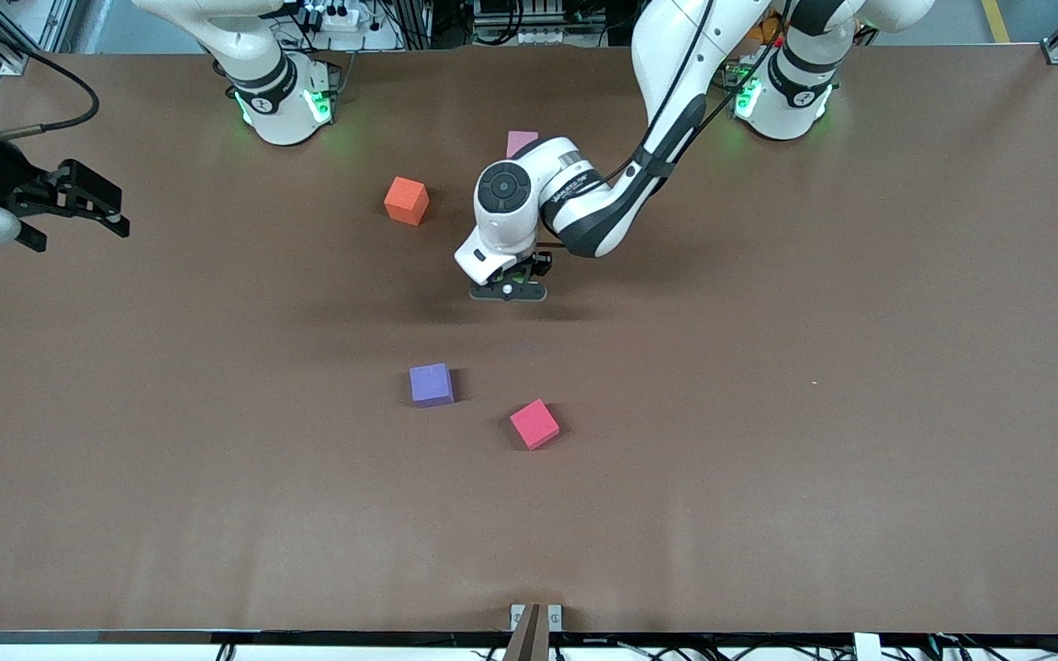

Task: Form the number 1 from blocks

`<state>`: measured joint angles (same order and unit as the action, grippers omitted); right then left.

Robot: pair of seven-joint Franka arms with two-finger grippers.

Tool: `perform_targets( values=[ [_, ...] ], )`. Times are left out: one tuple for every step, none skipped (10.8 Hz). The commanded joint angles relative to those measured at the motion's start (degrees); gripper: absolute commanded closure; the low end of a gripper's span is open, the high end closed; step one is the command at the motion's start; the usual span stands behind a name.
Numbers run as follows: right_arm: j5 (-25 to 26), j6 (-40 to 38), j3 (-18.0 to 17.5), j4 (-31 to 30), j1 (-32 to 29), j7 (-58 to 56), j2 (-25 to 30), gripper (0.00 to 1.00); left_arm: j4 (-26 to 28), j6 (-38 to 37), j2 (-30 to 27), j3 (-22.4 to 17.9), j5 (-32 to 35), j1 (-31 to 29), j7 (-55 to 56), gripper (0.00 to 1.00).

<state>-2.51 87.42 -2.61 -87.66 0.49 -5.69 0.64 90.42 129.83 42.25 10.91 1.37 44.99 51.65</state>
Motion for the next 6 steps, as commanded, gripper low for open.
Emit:
perform_targets(
  values=[
    [0.4, -1.03, -0.29, 1.09, -0.49, -0.29, -0.38, 0.0, -1.12, -0.45, 1.16, -0.89, -1.89, 1.5, -0.06, 1.0],
    [0.31, -1.03, -0.29, 1.09, -0.49, -0.29, -0.38, 0.0, -1.03, -0.46, 1.42, -0.89, -2.77, 1.42, -0.06, 0.46],
    [0.31, -1.03, -0.29, 1.09, -0.49, -0.2, -0.38, 0.0, -0.6, -0.46, 1.51, -0.97, -2.78, 1.5, 0.37, 0.0],
    [0.31, -1.03, -0.29, 1.09, -0.49, -0.2, -0.29, 0.0, -0.59, -0.46, 1.6, -0.97, -2.78, 1.5, 0.55, 0.0],
    [0.31, -1.03, -0.29, 1.09, -0.49, 0.06, -0.29, 0.0, -0.59, -0.46, 1.6, -0.97, -2.78, 1.42, 0.55, 0.0],
    [0.31, -1.03, -0.2, 1.09, -0.49, 0.15, -0.2, 0.0, -0.59, -0.54, 1.34, -0.97, -2.78, 1.33, 0.64, 0.0]
  ],
)
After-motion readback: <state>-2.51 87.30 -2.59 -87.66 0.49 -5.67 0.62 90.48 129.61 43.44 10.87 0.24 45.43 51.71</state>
